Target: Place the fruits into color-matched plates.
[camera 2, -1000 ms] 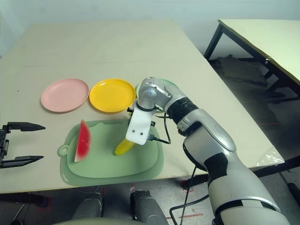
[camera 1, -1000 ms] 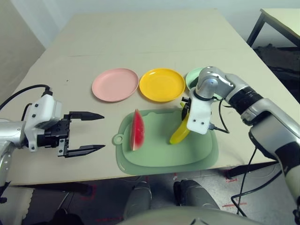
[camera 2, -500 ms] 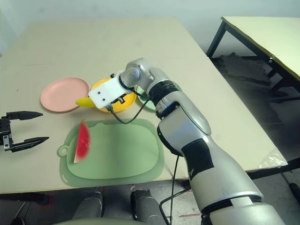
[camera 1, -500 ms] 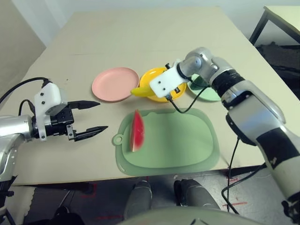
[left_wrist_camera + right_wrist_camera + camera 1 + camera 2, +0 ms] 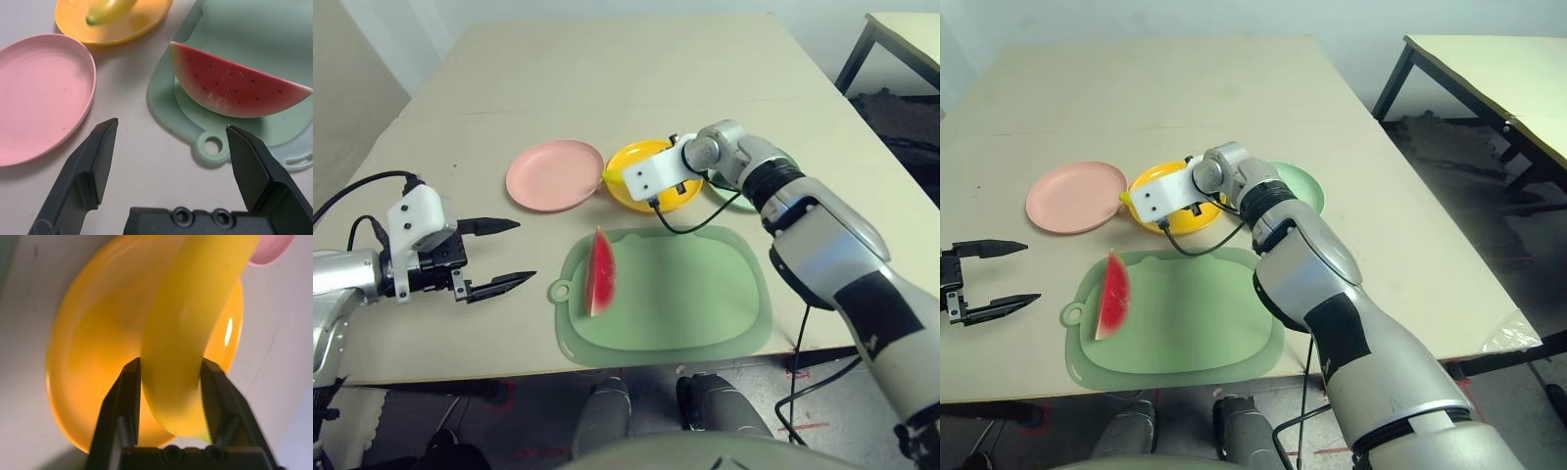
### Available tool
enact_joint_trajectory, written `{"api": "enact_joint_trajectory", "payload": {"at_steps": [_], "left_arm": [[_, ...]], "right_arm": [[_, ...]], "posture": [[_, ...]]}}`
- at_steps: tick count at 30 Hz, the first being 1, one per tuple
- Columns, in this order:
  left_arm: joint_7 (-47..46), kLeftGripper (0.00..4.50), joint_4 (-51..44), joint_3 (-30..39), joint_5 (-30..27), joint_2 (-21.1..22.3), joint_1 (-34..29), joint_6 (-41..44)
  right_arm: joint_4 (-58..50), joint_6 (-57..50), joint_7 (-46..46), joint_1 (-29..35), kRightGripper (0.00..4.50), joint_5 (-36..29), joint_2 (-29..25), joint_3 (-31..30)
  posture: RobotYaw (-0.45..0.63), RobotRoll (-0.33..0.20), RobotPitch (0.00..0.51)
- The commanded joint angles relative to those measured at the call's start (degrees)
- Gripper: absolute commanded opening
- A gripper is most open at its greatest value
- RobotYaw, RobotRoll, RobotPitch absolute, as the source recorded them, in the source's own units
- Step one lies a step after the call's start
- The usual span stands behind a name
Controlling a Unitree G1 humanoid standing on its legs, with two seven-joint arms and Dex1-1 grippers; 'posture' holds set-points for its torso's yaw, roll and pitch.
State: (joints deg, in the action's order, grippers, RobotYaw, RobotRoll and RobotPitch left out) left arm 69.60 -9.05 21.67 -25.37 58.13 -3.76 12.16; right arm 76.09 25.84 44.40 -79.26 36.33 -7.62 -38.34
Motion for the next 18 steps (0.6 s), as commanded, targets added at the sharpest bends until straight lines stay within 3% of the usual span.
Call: {"api": "enact_joint_trajectory", "payload": {"at_steps": [1, 3, 9, 14, 18], "left_arm": [[0.3, 4.5, -0.3, -0.3, 0.3, 0.6, 0.6, -0.5], [0.5, 4.5, -0.2, -0.5, 0.3, 0.6, 0.9, -0.5], [1.8, 4.5, 0.3, -1.0, 0.9, 1.3, 2.3, -2.3], [5.9, 4.5, 2.4, -3.0, 2.3, 3.6, 4.9, -6.5], [10.8, 4.5, 5.0, -7.3, 5.7, 6.0, 9.8, -15.2]], "right_arm": [[0.2, 0.8, 0.7, 1.0, 3.68, 0.8, -0.5, 0.1], [0.1, 1.1, 1.0, 1.2, 4.46, 0.8, -0.8, 0.3], [-0.8, 2.1, 4.2, 0.7, 4.46, -2.3, -3.0, 3.5], [-3.3, 0.7, 18.5, 1.3, 4.46, -12.5, -6.0, 12.5], [-9.0, -7.1, 38.9, 4.2, 4.46, -24.5, -8.7, 20.6]], "posture": [[0.08, 0.0, 0.108], [0.07, 0.0, 0.108], [0.07, 0.0, 0.11], [0.06, 0.0, 0.11], [0.04, 0.0, 0.111]]}}
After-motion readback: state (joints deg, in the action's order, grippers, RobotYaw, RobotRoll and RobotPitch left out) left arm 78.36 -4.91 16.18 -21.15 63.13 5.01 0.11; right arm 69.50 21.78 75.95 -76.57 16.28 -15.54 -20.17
